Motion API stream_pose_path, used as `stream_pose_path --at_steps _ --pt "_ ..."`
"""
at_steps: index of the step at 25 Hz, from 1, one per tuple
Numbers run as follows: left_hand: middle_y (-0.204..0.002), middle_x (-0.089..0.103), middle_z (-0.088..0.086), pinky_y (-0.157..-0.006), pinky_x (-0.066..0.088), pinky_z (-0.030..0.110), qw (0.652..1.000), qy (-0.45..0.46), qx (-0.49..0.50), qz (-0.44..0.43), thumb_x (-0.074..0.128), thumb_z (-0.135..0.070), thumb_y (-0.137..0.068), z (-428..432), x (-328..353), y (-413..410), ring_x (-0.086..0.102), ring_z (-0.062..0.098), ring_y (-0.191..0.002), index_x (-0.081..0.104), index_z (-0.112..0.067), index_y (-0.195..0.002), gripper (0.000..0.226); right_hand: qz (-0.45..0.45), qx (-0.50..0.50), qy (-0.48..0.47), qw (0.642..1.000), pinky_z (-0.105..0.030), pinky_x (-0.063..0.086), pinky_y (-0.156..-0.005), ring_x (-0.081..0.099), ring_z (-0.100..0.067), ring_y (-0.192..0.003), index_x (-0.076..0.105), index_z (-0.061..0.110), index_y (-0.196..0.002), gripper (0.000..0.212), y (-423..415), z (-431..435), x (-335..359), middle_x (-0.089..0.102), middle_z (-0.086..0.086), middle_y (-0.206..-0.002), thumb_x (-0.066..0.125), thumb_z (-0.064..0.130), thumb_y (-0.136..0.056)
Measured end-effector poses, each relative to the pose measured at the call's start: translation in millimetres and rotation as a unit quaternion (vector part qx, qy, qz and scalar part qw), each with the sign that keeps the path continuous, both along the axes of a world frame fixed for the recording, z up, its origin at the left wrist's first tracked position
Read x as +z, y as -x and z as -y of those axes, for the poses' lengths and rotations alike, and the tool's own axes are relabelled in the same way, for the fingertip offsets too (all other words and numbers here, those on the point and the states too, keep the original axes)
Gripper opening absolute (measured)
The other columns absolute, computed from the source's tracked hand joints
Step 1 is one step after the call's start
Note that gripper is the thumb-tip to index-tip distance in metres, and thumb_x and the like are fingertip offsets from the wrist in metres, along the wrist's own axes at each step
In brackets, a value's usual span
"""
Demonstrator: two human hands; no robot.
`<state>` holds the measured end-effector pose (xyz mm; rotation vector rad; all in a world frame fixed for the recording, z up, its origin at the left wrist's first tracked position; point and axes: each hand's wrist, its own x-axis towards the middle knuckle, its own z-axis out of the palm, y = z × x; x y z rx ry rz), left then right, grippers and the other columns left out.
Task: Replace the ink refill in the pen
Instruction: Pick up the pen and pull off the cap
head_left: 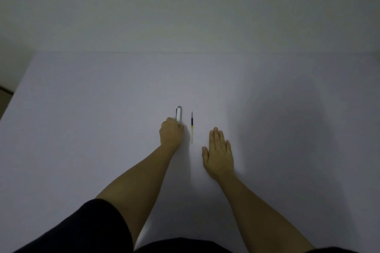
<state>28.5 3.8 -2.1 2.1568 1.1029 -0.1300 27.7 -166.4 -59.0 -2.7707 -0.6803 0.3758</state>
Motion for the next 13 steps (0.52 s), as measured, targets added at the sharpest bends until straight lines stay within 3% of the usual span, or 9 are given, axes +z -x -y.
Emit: stream_pose_path --at_steps 3,5,7,9,11,13 --pt "-0.085 0.061 0.021 -0.062 0.045 0.039 0.998 -0.002 -0.037 0.056 0.048 -0.019 -0.093 -6.7 16.8 14.7 0.057 0.033 -0.072 0.051 0.001 -0.094 0.02 -0.055 -0.003 -0.052 0.997 -0.036 0.006 -0.119 0.006 -0.022 -0.147 0.014 0.008 -0.148 0.058 -6.0 -1.3 15.8 0.009 -0.009 -0.159 0.033 0.031 -0.098" --pt "-0.073 0.057 0.01 -0.055 0.043 0.035 0.991 0.02 -0.088 0.102 0.051 -0.024 -0.093 -9.9 32.5 29.7 0.051 0.024 -0.061 0.048 -0.006 -0.087 0.019 -0.123 -0.084 -0.188 0.971 -0.028 0.025 -0.114 0.032 -0.024 -0.138 0.037 0.006 -0.14 0.047 -13.6 -5.1 39.3 0.035 -0.013 -0.15 0.043 0.023 -0.096" --pt "-0.072 0.059 0.006 -0.053 0.041 0.031 0.979 0.046 -0.147 0.133 0.054 -0.028 -0.092 -10.1 49.5 47.9 0.049 0.02 -0.058 0.049 -0.011 -0.086 0.018 -0.151 -0.164 -0.309 0.924 -0.01 0.042 -0.09 0.056 -0.013 -0.109 0.054 0.012 -0.127 0.035 -17.5 -7.1 67.0 0.058 -0.007 -0.129 0.049 0.023 -0.094" --pt "-0.078 0.063 0.005 -0.057 0.041 0.026 0.965 0.059 -0.206 0.151 0.055 -0.028 -0.091 -7.2 63.7 61.3 0.053 0.019 -0.063 0.054 -0.015 -0.089 0.013 -0.183 -0.18 -0.371 0.893 0.002 0.043 -0.067 0.061 -0.002 -0.087 0.059 0.023 -0.121 0.031 -15.7 -7.5 91.7 0.066 0.004 -0.108 0.051 0.032 -0.093" --pt "-0.081 0.061 0.0 -0.058 0.039 0.013 0.95 0.032 -0.259 0.173 0.054 -0.027 -0.091 -0.2 73.1 69.0 0.052 0.009 -0.065 0.06 -0.019 -0.097 0.012 -0.213 -0.165 -0.425 0.864 0.0 0.047 -0.065 0.065 -0.001 -0.084 0.061 0.029 -0.117 0.028 -10.5 -7.6 110.7 0.067 0.012 -0.097 0.055 0.034 -0.09" --pt "-0.081 0.061 -0.002 -0.059 0.036 0.008 0.935 -0.02 -0.283 0.212 0.054 -0.024 -0.092 7.9 76.7 72.5 0.05 0.006 -0.065 0.064 -0.016 -0.105 0.019 -0.223 -0.173 -0.471 0.836 -0.011 0.053 -0.074 0.068 -0.009 -0.087 0.064 0.031 -0.104 0.016 -5.3 -8.1 123.0 0.068 0.014 -0.092 0.059 0.028 -0.089"
